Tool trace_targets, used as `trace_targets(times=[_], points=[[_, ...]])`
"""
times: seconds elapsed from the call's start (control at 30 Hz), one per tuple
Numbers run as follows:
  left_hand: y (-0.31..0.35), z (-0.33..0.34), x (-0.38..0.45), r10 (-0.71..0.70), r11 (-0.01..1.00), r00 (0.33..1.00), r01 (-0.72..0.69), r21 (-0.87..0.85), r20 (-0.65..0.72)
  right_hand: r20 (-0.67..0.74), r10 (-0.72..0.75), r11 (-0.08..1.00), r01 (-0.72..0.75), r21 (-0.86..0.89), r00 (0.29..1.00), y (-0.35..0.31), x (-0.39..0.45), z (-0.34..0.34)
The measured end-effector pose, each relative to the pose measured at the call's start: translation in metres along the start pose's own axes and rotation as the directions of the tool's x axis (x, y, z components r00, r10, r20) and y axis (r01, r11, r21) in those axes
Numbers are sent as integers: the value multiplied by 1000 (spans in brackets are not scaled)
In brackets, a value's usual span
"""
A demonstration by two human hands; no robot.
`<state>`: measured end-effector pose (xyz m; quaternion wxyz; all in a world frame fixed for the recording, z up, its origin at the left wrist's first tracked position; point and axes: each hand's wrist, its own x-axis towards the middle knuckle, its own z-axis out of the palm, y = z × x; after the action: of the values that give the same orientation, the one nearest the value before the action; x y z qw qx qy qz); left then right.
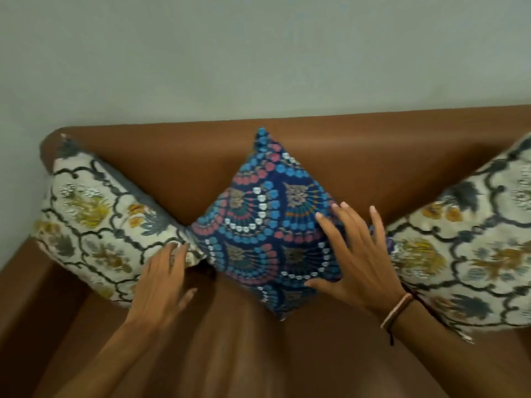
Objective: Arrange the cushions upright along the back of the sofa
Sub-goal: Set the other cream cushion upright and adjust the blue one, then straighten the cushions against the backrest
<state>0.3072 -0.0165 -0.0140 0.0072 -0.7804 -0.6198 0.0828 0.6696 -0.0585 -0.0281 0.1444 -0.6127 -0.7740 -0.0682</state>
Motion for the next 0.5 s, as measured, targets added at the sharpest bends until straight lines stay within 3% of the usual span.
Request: trace_targets(times=[0.1, 0.2, 0.37, 0.43, 0.5], points=[[-54, -3, 27, 101, 989, 995, -99, 108, -14, -117, -186, 981, 192, 42, 976, -81, 30, 18], [-92, 7, 55, 239, 940, 971, -232, 249, 1, 41, -282, 959, 281, 18, 959, -159, 83, 35], [-119, 40, 94, 364, 860, 931, -334, 386, -5, 460, -123, 943, 248, -220, 879, -212, 186, 62], [-124, 47, 104, 389, 856, 921, -349, 382, -32, 526, -49, 917, 247, -313, 849, -213, 202, 69], [-126, 46, 109, 388, 862, 921, -359, 358, -10, 488, -46, 930, 216, -298, 872, -208, 202, 73]])
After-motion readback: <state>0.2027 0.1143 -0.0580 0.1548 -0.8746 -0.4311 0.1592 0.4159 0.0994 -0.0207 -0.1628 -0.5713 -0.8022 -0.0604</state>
